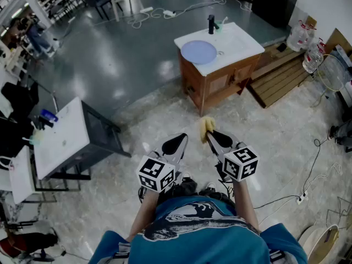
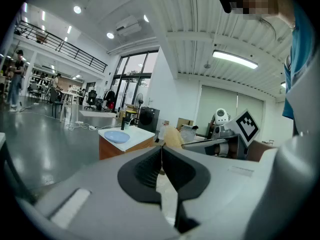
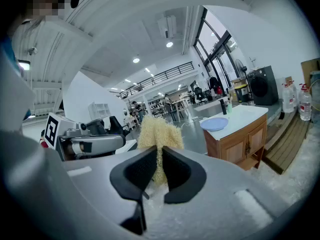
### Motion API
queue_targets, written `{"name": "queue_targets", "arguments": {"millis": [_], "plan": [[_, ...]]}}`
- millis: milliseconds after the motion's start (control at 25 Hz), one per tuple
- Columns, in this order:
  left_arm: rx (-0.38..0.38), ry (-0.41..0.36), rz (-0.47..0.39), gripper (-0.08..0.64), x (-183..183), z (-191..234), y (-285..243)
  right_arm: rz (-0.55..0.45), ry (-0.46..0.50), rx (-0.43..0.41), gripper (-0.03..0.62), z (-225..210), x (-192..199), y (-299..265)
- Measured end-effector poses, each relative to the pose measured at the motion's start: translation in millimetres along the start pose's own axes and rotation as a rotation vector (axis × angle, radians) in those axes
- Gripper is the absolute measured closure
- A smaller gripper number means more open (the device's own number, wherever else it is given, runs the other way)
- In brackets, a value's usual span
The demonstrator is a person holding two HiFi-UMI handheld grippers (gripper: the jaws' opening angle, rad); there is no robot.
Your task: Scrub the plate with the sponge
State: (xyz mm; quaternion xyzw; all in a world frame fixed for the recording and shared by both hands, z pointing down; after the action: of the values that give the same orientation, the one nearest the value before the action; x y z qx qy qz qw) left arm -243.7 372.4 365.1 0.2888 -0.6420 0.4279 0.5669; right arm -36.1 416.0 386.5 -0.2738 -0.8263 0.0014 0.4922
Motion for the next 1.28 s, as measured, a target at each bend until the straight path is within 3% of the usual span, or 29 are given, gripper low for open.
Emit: {"name": "queue_targets", "arguments": {"millis": [720, 1280], "plan": [[0.072, -0.02, 0.009, 0.548, 9.8, 54.8, -1.2, -0.006, -0.068, -0.027, 0.56, 12.5, 5.9, -56.7], [0.12, 0.033, 0.006, 0.548, 25.2, 75.3, -14.9, 0.033, -0.078, 0.04, 0.558, 6.3, 11.5, -66.1]]}}
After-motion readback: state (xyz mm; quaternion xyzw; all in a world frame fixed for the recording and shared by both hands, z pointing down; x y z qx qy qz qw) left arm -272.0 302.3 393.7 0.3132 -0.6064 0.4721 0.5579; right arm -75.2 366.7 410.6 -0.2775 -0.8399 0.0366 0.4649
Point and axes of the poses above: the fingertips, and each gripper's own axes: y backward along the fingers, z to its left, x out of its underside, the point moved 10 cm from there along y, backward along the fingers, and after that the axes turned 11 degrees about -y, right-handed, at the moved point
